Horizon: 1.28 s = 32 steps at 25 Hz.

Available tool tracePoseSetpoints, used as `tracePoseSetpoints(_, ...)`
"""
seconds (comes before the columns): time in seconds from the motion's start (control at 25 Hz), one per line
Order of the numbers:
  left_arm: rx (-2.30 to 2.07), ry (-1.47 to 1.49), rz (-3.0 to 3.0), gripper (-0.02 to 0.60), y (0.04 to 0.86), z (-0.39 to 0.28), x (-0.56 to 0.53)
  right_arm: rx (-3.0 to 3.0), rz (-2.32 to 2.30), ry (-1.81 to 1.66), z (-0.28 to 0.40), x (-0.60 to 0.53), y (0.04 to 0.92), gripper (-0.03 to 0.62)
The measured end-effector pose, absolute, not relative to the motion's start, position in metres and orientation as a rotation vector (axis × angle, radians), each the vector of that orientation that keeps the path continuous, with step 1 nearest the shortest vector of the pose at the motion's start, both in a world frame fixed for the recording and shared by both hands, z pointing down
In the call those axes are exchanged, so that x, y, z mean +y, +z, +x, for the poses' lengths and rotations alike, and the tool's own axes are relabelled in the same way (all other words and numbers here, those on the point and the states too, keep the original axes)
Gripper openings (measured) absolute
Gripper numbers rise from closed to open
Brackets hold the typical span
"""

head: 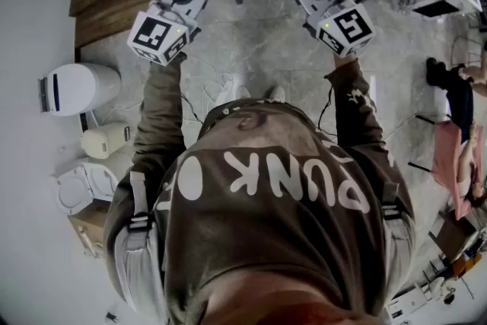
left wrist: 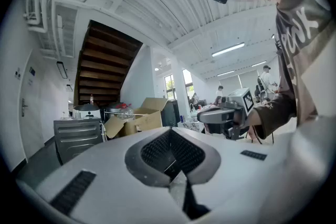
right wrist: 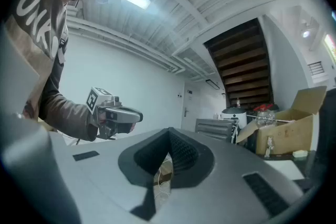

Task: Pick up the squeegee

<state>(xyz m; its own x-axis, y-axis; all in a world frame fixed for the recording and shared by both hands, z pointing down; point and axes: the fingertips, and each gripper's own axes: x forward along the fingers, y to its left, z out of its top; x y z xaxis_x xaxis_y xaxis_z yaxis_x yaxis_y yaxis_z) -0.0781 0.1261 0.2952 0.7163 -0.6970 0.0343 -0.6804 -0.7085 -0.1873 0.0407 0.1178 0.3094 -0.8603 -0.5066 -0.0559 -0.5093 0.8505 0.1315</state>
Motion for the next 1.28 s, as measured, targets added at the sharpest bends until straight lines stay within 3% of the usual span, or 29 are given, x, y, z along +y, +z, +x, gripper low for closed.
tracePoseSetpoints(0.92,1.125,-0.172,-2.757,0.003,0.299,-0.079,0.128,2.975,-0.822,0.169,0.044,0.116,0.311,0.016)
tracePoseSetpoints(1.12,1.124,-0.18,-2.75,0.003,0.3,-0.081,0.128,2.998,-0.761,0.147,0.037,0.12,0.313,0.3)
tracePoseSetpoints(1.24,1.123,-0.179,-2.754,0.003,0.3,-0.081,0.127,3.023,-0.744,0.156,0.03,0.121,0.316,0.546)
tracePoseSetpoints(1.28,1.123,-0.179,-2.755,0.003,0.301,-0.081,0.127,3.034,-0.742,0.172,0.028,0.122,0.318,0.594)
